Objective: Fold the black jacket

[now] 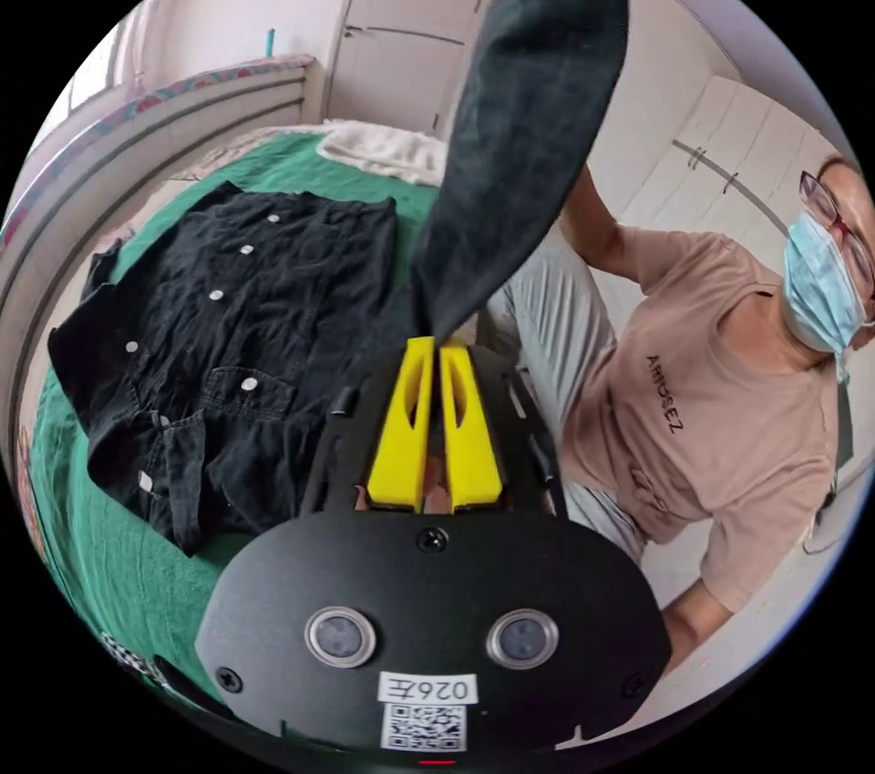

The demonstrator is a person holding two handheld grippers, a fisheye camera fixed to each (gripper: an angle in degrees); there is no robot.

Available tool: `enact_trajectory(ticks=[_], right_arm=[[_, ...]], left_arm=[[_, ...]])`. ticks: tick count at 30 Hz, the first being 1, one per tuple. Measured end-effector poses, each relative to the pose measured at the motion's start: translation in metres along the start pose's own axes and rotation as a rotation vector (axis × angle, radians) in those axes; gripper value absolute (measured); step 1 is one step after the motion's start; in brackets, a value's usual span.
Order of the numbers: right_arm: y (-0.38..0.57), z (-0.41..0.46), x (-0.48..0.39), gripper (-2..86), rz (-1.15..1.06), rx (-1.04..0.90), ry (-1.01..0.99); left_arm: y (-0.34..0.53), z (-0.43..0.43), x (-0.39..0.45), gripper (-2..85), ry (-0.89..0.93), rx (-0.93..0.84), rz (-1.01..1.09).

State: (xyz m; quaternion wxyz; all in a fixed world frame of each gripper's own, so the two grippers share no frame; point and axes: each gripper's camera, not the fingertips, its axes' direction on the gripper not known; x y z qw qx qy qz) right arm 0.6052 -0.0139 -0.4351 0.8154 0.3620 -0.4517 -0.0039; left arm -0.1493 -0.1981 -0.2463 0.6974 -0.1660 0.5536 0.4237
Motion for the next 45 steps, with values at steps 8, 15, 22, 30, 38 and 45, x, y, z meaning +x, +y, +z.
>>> enact_trajectory(ticks=[8,15,22,30,38,45], right_arm=[[0.018,-0.003,0.044,-1.1,0.151,0.048,0.127],[0.039,0.088,0.133,0.3,0.243,-0.164,0.377],[0.106,0.195,0.244,8.6,0.566,-0.519,0.381],[0.103,0.212,0.25,6.9,0.655,-0.618,0.27],[0.09,0.304,0.227,6.9,0.592,-0.806,0.355],[0.083,0.39,0.224,8.7,0.614,-0.805,0.512]], left_arm=[[-0.008,-0.018,-0.021,-0.4,-0.062,-0.056,0.051],[0.041,-0.008,-0.155,1.4,-0.05,0.098,-0.424],[0.104,0.009,-0.216,6.7,0.121,0.084,-0.593],[0.088,0.066,-0.181,11.3,0.088,-0.08,-0.483],[0.069,0.135,-0.182,6.8,0.103,-0.27,-0.457],[0.066,0.151,-0.178,9.8,0.15,-0.245,-0.411]])
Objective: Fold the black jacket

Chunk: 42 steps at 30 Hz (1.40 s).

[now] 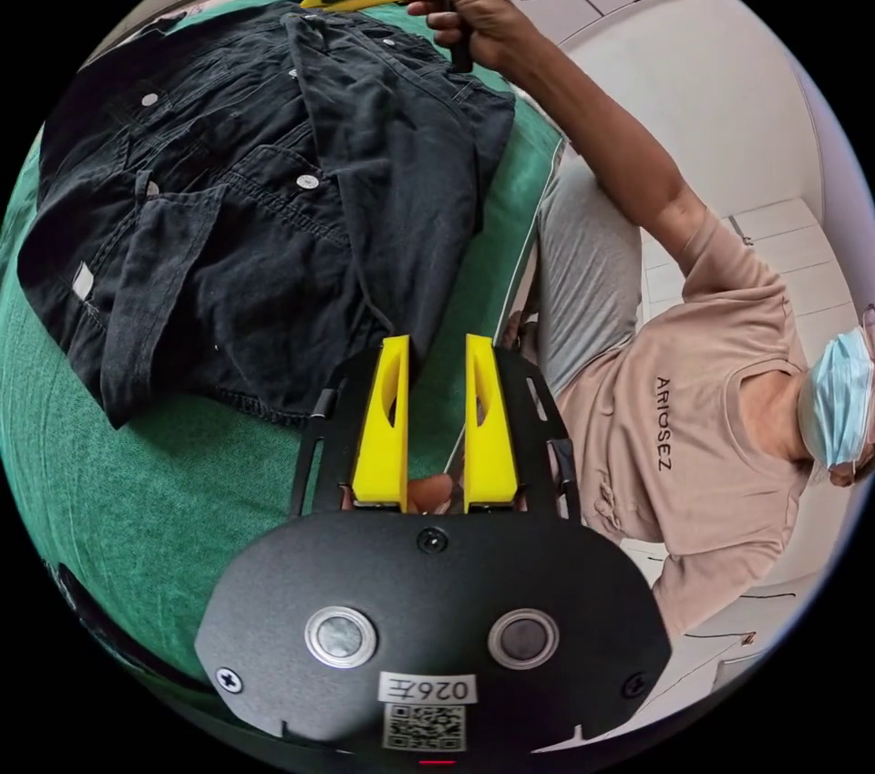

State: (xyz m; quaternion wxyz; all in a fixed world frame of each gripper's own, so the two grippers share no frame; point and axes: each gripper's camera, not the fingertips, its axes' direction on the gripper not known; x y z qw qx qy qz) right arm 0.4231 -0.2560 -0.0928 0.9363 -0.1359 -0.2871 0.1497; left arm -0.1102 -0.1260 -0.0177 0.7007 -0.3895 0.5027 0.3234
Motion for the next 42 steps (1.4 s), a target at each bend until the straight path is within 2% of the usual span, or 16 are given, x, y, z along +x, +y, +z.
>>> enact_trajectory(ticks=[3,7,10,12,14,15,20,24,26,29,33,35,38,41,42], right_arm=[[-0.02,0.032,-0.018,9.7,0.027,-0.023,0.128],[-0.045,0.085,-0.04,1.8,-0.051,-0.245,0.294],[-0.056,0.067,-0.062,-0.8,-0.081,-0.153,0.345],[-0.064,0.049,-0.072,-1.0,-0.088,-0.08,0.304],[-0.072,0.028,-0.082,-0.4,-0.086,0.049,0.103],[-0.074,0.028,-0.084,0.0,-0.085,0.06,0.067],[-0.091,0.072,-0.096,8.4,-0.109,-0.127,0.133],[-0.083,0.058,-0.093,9.5,-0.152,-0.194,0.115],[-0.068,0.05,-0.096,10.3,-0.23,-0.305,0.092],[-0.032,0.032,-0.093,11.1,-0.275,-0.373,0.055],[0.014,0.008,-0.075,11.8,-0.223,-0.371,-0.088],[0.04,-0.001,-0.057,11.8,-0.15,-0.35,-0.216],[0.069,-0.003,-0.037,11.8,-0.058,-0.317,-0.282],[0.092,0.005,-0.023,11.4,0.005,-0.295,-0.302],[0.096,0.009,-0.021,11.0,0.01,-0.296,-0.305]], left_arm=[[0.001,0.003,-0.01,9.7,0.051,0.034,-0.016],[-0.001,0.011,-0.021,8.1,0.088,0.053,-0.019],[-0.004,0.014,-0.019,2.3,0.022,0.045,-0.01],[-0.005,0.015,-0.015,0.5,0.002,0.054,0.017],[-0.007,0.015,-0.009,-0.2,-0.015,0.035,0.054],[-0.008,0.016,-0.008,-0.2,-0.022,0.028,0.061],[-0.01,0.023,-0.023,1.9,0.049,0.013,0.005],[-0.001,0.02,-0.033,1.7,0.103,0.043,-0.016],[0.003,0.019,-0.039,0.4,0.124,0.05,-0.032],[0.008,0.007,-0.036,-0.2,0.123,0.067,-0.035],[0.02,-0.019,-0.019,1.5,0.084,0.159,-0.015],[0.024,-0.03,-0.011,5.0,0.064,0.226,-0.021],[0.017,-0.026,-0.014,9.0,0.042,0.266,-0.069],[-0.006,0.0,-0.025,9.5,0.022,0.196,-0.108],[-0.012,0.009,-0.027,7.1,0.028,0.159,-0.109]])
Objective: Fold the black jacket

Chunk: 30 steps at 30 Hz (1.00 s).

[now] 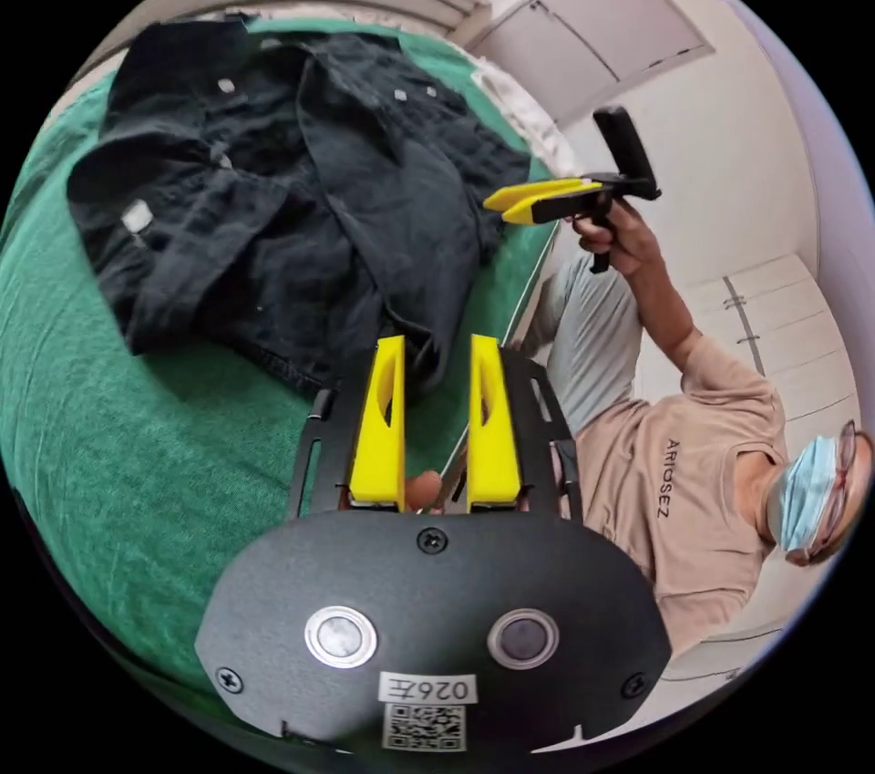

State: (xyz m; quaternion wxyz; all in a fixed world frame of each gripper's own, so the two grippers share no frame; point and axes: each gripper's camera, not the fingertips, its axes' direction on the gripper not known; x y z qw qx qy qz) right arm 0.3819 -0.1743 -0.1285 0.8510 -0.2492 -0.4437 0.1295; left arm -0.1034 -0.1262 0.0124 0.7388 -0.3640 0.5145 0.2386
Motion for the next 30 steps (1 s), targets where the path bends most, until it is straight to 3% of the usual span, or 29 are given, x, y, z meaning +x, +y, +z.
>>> enact_trajectory(ticks=[2,7,10,12,14,20,22,24,26,30], right_arm=[[0.003,0.024,0.011,9.2,-0.034,-0.084,-0.022],[0.038,0.02,0.046,5.6,-0.036,-0.051,-0.171],[0.063,0.032,0.075,3.1,0.003,-0.111,-0.139],[0.08,0.028,0.096,1.5,0.101,-0.052,-0.306],[0.091,0.005,0.091,1.3,0.057,0.066,-0.467],[0.096,-0.02,0.038,1.3,-0.181,0.27,-0.087],[0.09,-0.002,0.035,0.7,-0.228,0.258,-0.043],[0.083,0.03,0.043,0.2,-0.208,0.127,0.044],[0.093,0.037,0.06,-0.1,-0.195,0.116,-0.008],[0.105,0.023,0.084,-0.3,-0.147,0.039,-0.088]], left_arm=[[-0.012,0.027,0.001,1.1,-0.017,-0.175,0.012],[0.008,-0.029,0.029,-0.5,0.001,-0.032,0.126],[0.019,-0.02,0.016,-0.8,0.037,-0.135,0.051],[0.028,-0.017,0.006,-0.9,0.053,-0.167,-0.006],[0.039,-0.037,0.006,-0.9,0.109,-0.111,-0.019],[0.036,-0.101,0.038,-1.0,0.129,0.272,0.069],[0.02,-0.092,0.044,-1.0,0.157,0.306,0.09],[-0.001,-0.057,0.043,-1.0,0.134,0.152,0.042],[-0.009,0.014,0.039,-0.9,-0.067,-0.29,-0.046],[0.01,-0.011,0.051,-1.0,-0.046,-0.241,-0.049]])
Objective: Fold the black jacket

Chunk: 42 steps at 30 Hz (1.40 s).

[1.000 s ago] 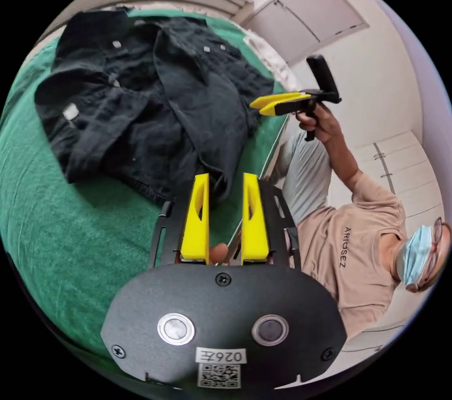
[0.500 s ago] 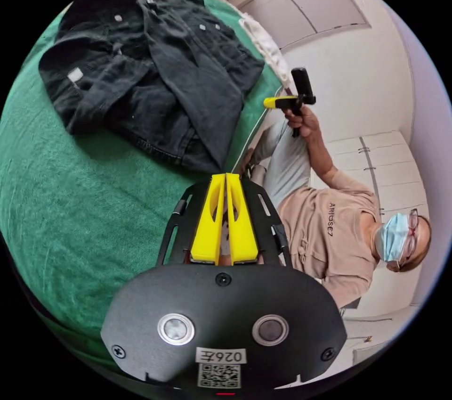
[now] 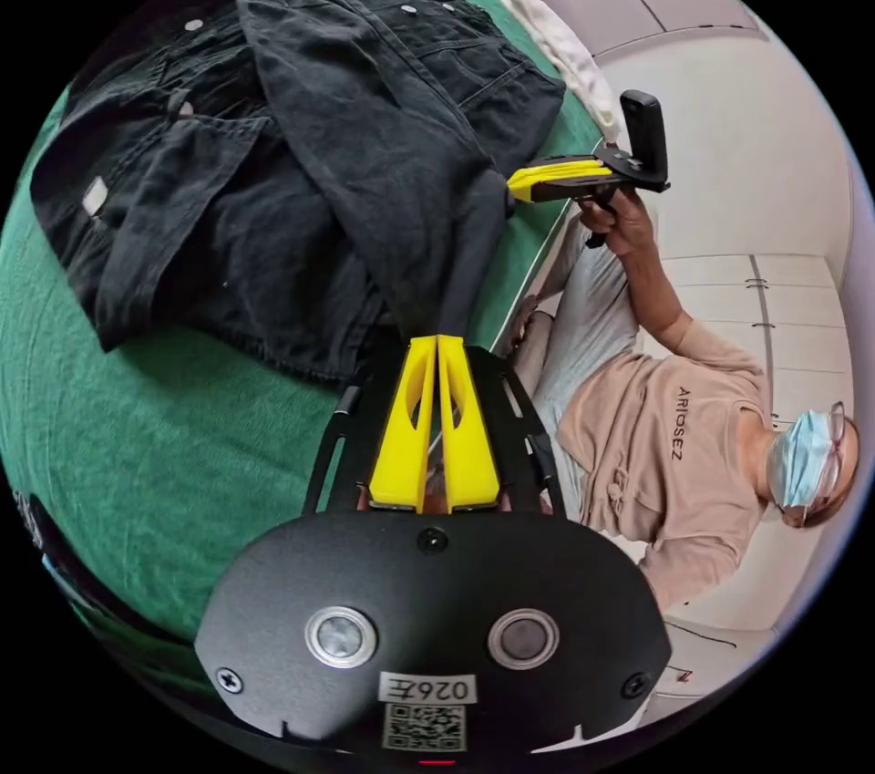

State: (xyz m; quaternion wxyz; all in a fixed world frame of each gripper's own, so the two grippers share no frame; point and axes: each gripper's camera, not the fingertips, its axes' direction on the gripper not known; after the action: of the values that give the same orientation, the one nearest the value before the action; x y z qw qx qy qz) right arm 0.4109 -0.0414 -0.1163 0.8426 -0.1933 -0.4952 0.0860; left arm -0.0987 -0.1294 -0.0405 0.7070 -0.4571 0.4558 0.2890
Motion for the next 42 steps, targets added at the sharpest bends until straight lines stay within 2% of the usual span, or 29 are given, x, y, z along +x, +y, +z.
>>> enact_trajectory(ticks=[3,6,8,9,10,11,13,14,17,21,23,25,28,32,34,37,39,40,42], right_arm=[[0.019,-0.026,-0.001,-0.5,-0.021,0.102,-0.055],[0.048,-0.072,-0.023,-0.5,-0.118,0.394,-0.124],[0.075,-0.107,-0.048,0.4,-0.216,0.611,-0.061],[0.081,-0.114,-0.055,0.7,-0.249,0.666,-0.05],[0.09,-0.126,-0.067,0.9,-0.32,0.739,-0.046],[0.092,-0.134,-0.076,1.0,-0.394,0.77,-0.059],[0.08,-0.141,-0.086,0.4,-0.486,0.728,-0.09],[0.064,-0.143,-0.089,-0.2,-0.535,0.645,-0.102],[0.01,-0.139,-0.092,-0.7,-0.543,0.457,-0.003],[-0.06,-0.134,-0.07,-0.6,-0.383,0.45,0.113],[-0.117,-0.124,-0.048,0.1,-0.308,0.412,0.154],[-0.163,-0.111,-0.031,1.7,-0.246,0.379,0.211],[-0.237,-0.087,-0.004,3.7,-0.159,0.343,0.32],[-0.332,-0.048,0.048,6.0,0.002,0.305,0.286],[-0.365,-0.03,0.07,8.3,0.084,0.309,0.236],[-0.409,0.01,0.097,10.2,0.183,0.295,0.205],[-0.428,0.036,0.107,5.9,0.212,0.234,0.244],[-0.431,0.034,0.101,3.1,0.196,0.285,0.293],[-0.439,0.028,0.097,0.8,0.169,0.269,0.242]], left_arm=[[0.029,-0.024,0.029,-1.0,-0.121,0.024,0.059],[0.06,-0.07,0.08,-1.0,-0.298,0.212,0.157],[0.1,-0.108,0.132,-1.0,-0.48,0.468,0.29],[0.112,-0.116,0.144,-1.0,-0.518,0.544,0.324],[0.137,-0.129,0.165,-1.0,-0.577,0.704,0.379],[0.162,-0.14,0.178,-0.9,-0.621,0.879,0.389],[0.191,-0.151,0.186,-0.9,-0.659,1.122,0.415],[0.192,-0.162,0.18,-0.8,-0.606,1.135,0.415],[0.165,-0.192,0.145,-0.7,-0.507,0.995,0.367],[0.131,-0.224,0.072,-0.6,-0.524,1.037,0.194],[0.096,-0.245,0.009,-0.4,-0.548,1.04,0.072],[0.061,-0.257,-0.045,0.5,-0.527,0.991,-0.01],[-0.004,-0.27,-0.128,6.6,-0.469,0.889,-0.096],[-0.098,-0.266,-0.23,15.1,-0.357,0.731,-0.164],[-0.135,-0.256,-0.271,15.4,-0.285,0.624,-0.184],[-0.184,-0.22,-0.336,11.1,-0.171,0.39,-0.276],[-0.185,-0.219,-0.345,4.8,-0.2,0.41,-0.27],[-0.182,-0.223,-0.346,2.0,-0.187,0.443,-0.243],[-0.175,-0.232,-0.341,1.1,-0.201,0.507,-0.217]])
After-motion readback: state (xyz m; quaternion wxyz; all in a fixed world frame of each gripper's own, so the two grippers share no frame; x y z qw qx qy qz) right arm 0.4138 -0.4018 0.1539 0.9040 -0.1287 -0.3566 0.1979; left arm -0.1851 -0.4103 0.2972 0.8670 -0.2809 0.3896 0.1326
